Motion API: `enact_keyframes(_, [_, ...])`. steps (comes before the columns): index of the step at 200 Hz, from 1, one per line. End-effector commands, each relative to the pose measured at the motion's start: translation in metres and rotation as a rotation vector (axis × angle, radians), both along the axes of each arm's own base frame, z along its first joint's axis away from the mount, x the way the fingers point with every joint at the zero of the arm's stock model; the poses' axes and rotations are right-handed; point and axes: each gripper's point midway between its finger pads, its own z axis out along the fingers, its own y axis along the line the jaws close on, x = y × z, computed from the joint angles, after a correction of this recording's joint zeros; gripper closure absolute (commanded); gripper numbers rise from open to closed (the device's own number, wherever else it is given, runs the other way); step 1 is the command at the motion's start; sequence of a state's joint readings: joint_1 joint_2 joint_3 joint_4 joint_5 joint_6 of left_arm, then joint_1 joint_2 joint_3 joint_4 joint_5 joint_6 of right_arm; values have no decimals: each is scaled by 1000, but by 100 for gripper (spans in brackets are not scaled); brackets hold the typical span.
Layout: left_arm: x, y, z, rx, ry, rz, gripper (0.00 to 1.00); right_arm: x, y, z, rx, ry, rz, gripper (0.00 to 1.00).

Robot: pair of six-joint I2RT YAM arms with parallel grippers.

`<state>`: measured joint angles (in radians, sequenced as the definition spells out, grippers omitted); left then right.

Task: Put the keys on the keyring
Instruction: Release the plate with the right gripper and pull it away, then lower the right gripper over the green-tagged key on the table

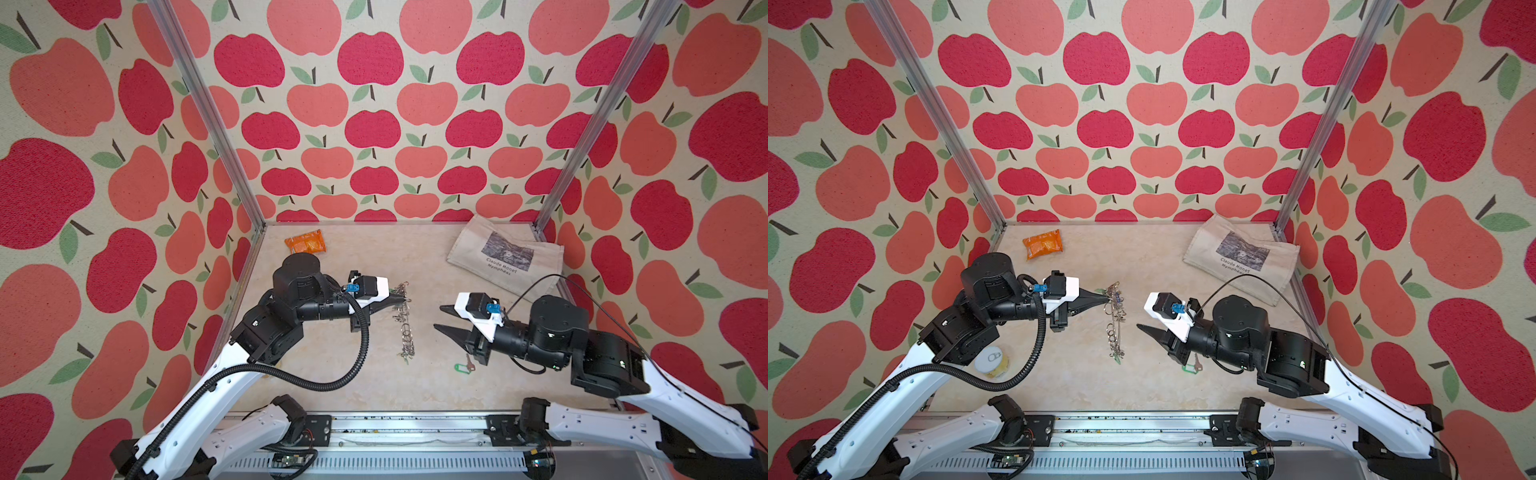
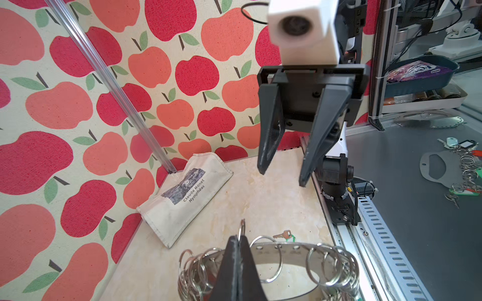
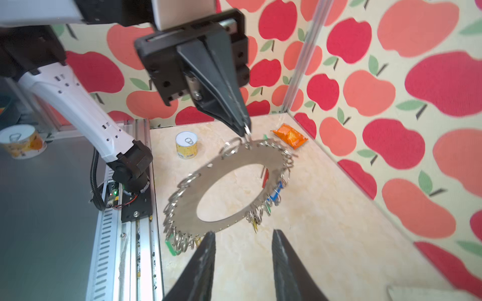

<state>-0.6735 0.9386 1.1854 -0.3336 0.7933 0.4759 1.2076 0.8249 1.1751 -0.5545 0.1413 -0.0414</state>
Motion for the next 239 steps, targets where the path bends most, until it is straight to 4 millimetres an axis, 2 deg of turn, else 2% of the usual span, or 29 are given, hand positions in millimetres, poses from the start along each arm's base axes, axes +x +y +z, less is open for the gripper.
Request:
enact_keyframes(1, [-5,4,21,-85,-48,-4,100,36,-32,-57,-21,286,-315,57])
enact_keyframes(23, [-7,6,19,-97,-34,-1,100,48,-68,-131,-85,540,-562,57])
enact_keyframes(50, [-6,9,15,-100,-25,17,100,36,-109,-218,-126,817,-831,56])
enact_keyframes(64, [-5,10,13,-101,-20,24,100,26,-115,-252,-113,937,-888,57])
enact_keyframes(87, [-5,10,8,-97,-6,25,100,13,-119,-289,-178,1008,-911,62])
enact_keyframes(100, [-4,11,6,-98,-3,29,100,8,-122,-298,-254,971,-910,64])
enact_keyframes(122, [-2,12,6,-102,0,33,100,9,-123,-300,-384,851,-910,65])
enact_keyframes(156, [-1,12,5,-104,8,39,100,6,-123,-315,-555,742,-920,68])
enact_keyframes(183, [0,11,5,-102,8,40,100,14,-114,-325,-592,688,-905,69])
enact_keyframes(239, [0,11,4,-94,9,44,100,16,-111,-345,-649,645,-885,69])
